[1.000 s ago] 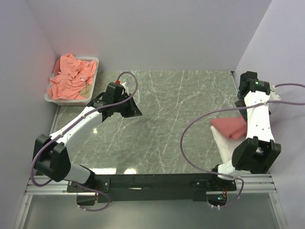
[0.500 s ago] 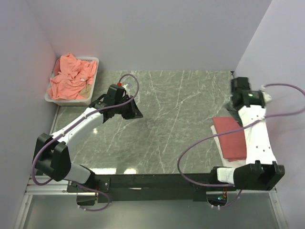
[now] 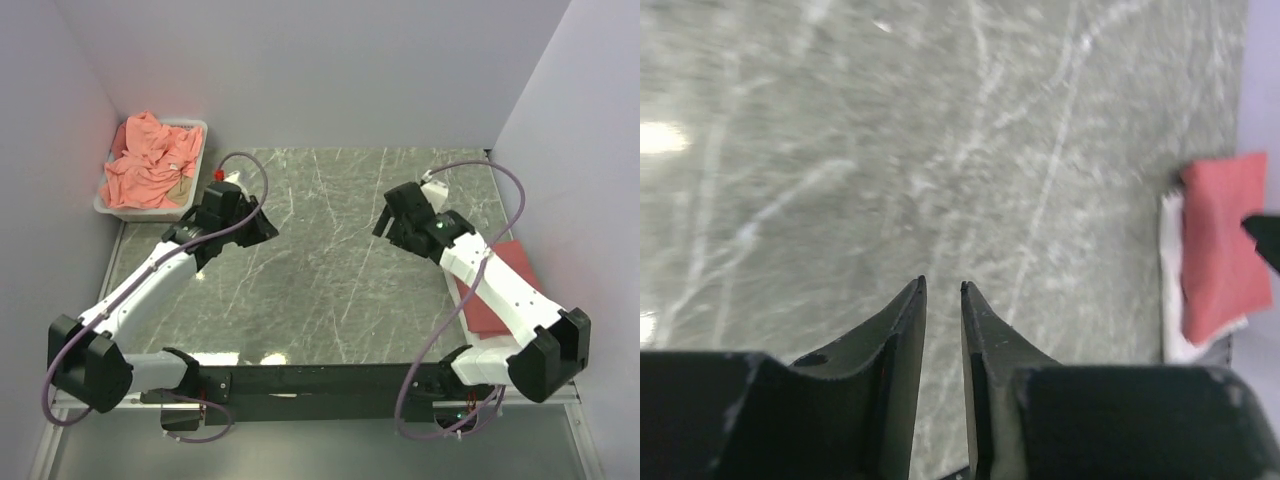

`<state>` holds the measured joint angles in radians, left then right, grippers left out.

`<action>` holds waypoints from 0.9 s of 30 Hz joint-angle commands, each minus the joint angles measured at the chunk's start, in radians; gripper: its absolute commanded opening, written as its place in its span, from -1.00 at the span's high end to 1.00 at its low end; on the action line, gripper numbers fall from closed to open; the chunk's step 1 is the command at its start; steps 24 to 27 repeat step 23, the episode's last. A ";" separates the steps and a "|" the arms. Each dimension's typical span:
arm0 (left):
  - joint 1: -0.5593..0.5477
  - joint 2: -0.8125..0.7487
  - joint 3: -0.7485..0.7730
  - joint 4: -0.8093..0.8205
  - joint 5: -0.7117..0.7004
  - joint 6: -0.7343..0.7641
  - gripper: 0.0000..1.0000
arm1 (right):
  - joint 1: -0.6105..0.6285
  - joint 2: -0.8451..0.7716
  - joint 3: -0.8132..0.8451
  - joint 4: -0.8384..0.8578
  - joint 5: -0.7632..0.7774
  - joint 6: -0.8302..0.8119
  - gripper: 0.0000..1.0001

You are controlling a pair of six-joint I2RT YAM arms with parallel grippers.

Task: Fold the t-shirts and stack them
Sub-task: Reset both grippers

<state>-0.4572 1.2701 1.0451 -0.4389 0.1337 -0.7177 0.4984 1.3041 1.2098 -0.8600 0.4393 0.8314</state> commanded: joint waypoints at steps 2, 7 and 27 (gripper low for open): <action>0.022 -0.104 -0.045 -0.015 -0.131 0.026 0.46 | 0.072 -0.098 -0.116 0.298 -0.056 -0.089 -0.77; 0.022 -0.224 -0.103 -0.021 -0.271 0.031 0.40 | 0.097 -0.202 -0.263 0.458 -0.131 -0.139 -0.78; 0.022 -0.284 -0.122 -0.041 -0.327 0.011 0.38 | 0.098 -0.240 -0.340 0.521 -0.166 -0.195 -0.83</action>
